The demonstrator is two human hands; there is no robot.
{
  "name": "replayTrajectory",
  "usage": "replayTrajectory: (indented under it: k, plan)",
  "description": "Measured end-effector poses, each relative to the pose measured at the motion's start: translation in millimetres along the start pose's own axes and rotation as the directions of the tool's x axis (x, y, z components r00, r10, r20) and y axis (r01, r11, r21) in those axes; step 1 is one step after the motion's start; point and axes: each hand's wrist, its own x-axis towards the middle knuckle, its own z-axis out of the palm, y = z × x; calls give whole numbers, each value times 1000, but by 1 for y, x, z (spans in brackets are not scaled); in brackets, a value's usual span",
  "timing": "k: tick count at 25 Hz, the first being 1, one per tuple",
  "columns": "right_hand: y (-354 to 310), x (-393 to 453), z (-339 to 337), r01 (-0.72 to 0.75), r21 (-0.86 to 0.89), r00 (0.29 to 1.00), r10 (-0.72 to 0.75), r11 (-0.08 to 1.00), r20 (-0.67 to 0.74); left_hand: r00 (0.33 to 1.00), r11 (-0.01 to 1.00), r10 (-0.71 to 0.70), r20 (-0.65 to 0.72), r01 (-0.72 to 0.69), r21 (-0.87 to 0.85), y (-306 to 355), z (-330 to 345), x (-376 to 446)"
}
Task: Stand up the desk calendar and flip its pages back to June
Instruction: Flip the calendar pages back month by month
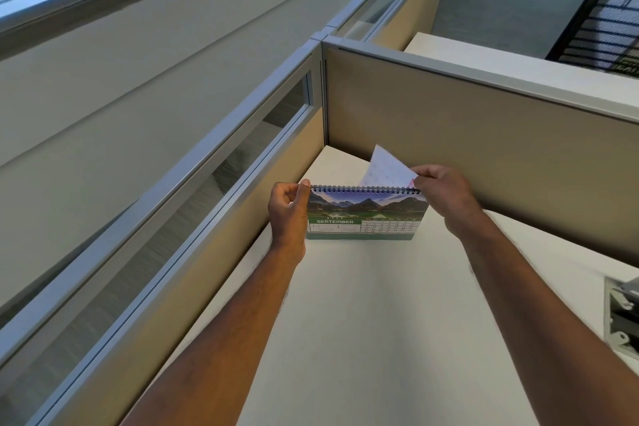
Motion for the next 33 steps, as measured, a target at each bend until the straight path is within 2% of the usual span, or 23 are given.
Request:
replayTrajectory:
  k: [1, 6, 13, 18, 23, 25, 29, 33]
  plan:
    - [0, 0, -1, -9, 105, 1000, 11, 994, -18, 1000, 1000, -1, 2, 1, 2, 0, 0, 0]
    - [4, -1, -10, -50, 333, 999, 43, 942, 27, 1000, 1000, -12, 20, 12, -15, 3, -1, -2]
    - [18, -10, -16, 11, 472, 993, -64, 881, 95, 991, 993, -78, 110, 88, -83, 10, -5, -2]
    - [29, -17, -16, 118, 435, 978, -180, 892, 105, 954, 967, -180, 239, 216, -136, 18, -12, 3]
    - [37, -22, -15, 261, 406, 944, -320, 876, 82, 934, 966, -200, 296, 240, -102, 23, -19, 8]
    - [43, -21, -13, 247, 399, 951, -299, 883, 72, 925, 965, -215, 312, 250, -76, 23, -21, 10]
    - [47, -17, -8, 278, 256, 958, -288, 926, 3, 920, 961, -229, 318, 266, -78, 22, -21, 11]
    - [51, -14, -8, 274, 254, 959, -285, 928, 4, 922, 969, -206, 328, 239, -62, 20, -22, 13]
